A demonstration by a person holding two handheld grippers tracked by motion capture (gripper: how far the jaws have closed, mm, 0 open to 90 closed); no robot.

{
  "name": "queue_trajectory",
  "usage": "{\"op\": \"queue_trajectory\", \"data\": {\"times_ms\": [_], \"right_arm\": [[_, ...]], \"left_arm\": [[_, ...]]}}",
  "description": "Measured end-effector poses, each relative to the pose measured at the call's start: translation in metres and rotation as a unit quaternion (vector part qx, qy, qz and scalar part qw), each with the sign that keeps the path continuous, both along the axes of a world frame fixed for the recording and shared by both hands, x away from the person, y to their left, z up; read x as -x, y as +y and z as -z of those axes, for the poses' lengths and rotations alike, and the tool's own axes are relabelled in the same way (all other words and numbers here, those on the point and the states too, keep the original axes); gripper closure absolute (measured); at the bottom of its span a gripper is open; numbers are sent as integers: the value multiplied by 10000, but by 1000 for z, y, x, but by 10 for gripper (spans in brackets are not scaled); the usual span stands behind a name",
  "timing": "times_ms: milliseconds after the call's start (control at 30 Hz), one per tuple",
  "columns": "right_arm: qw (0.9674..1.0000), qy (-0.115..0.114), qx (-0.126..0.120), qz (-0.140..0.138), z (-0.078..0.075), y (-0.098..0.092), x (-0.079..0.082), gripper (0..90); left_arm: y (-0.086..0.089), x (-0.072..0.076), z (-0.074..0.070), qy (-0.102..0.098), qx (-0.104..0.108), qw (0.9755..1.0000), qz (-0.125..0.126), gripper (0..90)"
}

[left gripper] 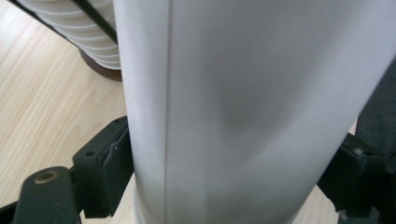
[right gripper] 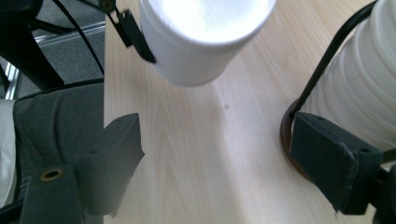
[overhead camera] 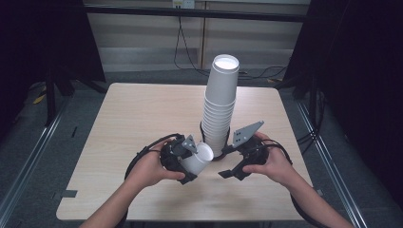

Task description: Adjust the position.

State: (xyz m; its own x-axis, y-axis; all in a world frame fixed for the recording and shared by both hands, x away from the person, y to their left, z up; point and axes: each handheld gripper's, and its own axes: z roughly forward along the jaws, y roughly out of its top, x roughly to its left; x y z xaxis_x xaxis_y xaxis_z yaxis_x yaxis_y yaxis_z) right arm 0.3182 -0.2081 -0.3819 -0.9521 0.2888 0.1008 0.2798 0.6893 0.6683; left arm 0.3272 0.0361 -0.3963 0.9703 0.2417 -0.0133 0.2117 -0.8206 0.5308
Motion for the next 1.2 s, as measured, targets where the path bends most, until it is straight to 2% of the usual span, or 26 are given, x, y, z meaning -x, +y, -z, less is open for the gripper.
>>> {"op": "queue_trajectory", "data": {"times_ms": [267,400,633,833,967,1000,1200], "right_arm": [[10000,-5,22,-37,-2,3,1,157],[9999,45,76,-142,-2,7,1,160],[9996,59,82,-263,-3,14,2,166],[9995,34,64,-298,-3,18,1,170],[9996,85,50,-281,-3,20,2,176],[9995,82,43,-294,-3,20,2,176],[9995,108,59,-277,-4,21,2,177]], "left_arm": [[-8,2,2,-11,-92,9999,83,155],[-14,3,3,-41,-202,9996,182,155],[-21,5,4,-92,-276,9992,288,156],[-24,8,5,-57,-190,9994,274,155],[-25,7,6,-94,-253,9992,304,155],[-25,8,7,-72,-208,9994,256,155],[-29,10,7,-81,-222,9991,344,155]]}}
